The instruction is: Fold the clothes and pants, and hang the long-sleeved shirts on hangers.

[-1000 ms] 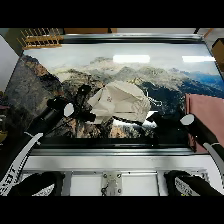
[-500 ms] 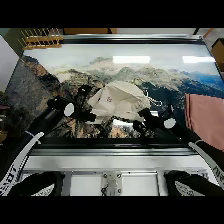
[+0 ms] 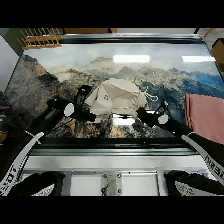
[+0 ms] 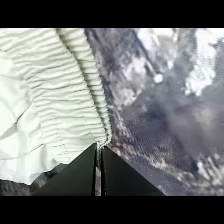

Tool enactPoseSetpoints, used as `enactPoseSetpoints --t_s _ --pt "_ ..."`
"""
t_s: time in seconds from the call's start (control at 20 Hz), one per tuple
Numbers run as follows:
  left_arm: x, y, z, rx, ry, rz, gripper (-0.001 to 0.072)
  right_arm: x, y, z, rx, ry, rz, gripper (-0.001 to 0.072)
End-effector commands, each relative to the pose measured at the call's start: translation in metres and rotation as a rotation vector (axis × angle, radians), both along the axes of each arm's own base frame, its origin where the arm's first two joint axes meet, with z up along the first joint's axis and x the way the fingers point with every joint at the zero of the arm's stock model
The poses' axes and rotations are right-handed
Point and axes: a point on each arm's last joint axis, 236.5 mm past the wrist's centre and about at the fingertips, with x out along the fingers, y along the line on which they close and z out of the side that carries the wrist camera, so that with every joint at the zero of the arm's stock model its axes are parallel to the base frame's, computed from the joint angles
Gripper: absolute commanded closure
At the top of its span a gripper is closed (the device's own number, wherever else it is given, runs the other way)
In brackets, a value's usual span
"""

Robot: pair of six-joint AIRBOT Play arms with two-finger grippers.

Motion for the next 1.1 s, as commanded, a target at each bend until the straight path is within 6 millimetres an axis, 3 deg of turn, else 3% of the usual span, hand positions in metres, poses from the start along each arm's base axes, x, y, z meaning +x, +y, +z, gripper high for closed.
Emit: enactPoseSetpoints --t_s 0.0,0.1,0.2,0.3,0.4,0.5,0.55,0.65,0.8,0.95,1.05 --pt "0.008 0.010 0.012 0.046 -0.032 -0.012 0.0702 0.002 -0.004 0.023 -0.088 -0.052 0.144 0.0693" --pt "0.031 0.032 0.062 0.126 -0.155 -0.018 0.0702 0.009 -0.014 0.075 -0.181 -0.136 0.302 0.0694" --pt "0.054 0.052 0.153 0.137 -0.363 0.024 0.0702 0.014 -0.024 0.160 -0.235 -0.265 0.426 0.0694" --pt "0.055 0.064 0.257 0.048 -0.577 0.084 0.0702 0.006 -0.031 0.259 -0.264 -0.419 0.463 0.0693" --pt "0.030 0.066 0.352 -0.081 -0.772 0.106 0.0702 -0.017 -0.033 0.352 -0.302 -0.593 0.467 0.0694" --pt "-0.007 0.065 0.420 -0.223 -0.906 0.103 0.0703 -0.048 -0.032 0.427 -0.316 -0.757 0.439 0.0694" --pt "-0.028 0.068 0.448 -0.285 -0.961 0.105 0.0702 -0.063 -0.033 0.454 -0.314 -0.820 0.416 0.0694" --pt "-0.064 0.079 0.488 -0.375 -1.050 0.129 0.0702 -0.096 -0.034 0.495 -0.299 -0.919 0.373 0.0694" --pt "-0.108 0.097 0.532 -0.479 -1.151 0.161 0.0703 -0.132 -0.036 0.521 -0.245 -0.984 0.317 0.0694" --pt "-0.130 0.105 0.553 -0.545 -1.196 0.183 0.0703 -0.152 -0.035 0.533 -0.176 -1.004 0.275 0.0694" --pt "-0.127 0.102 0.559 -0.556 -1.201 0.179 0.0703 -0.156 -0.025 0.536 -0.093 -0.996 0.283 0.0694"
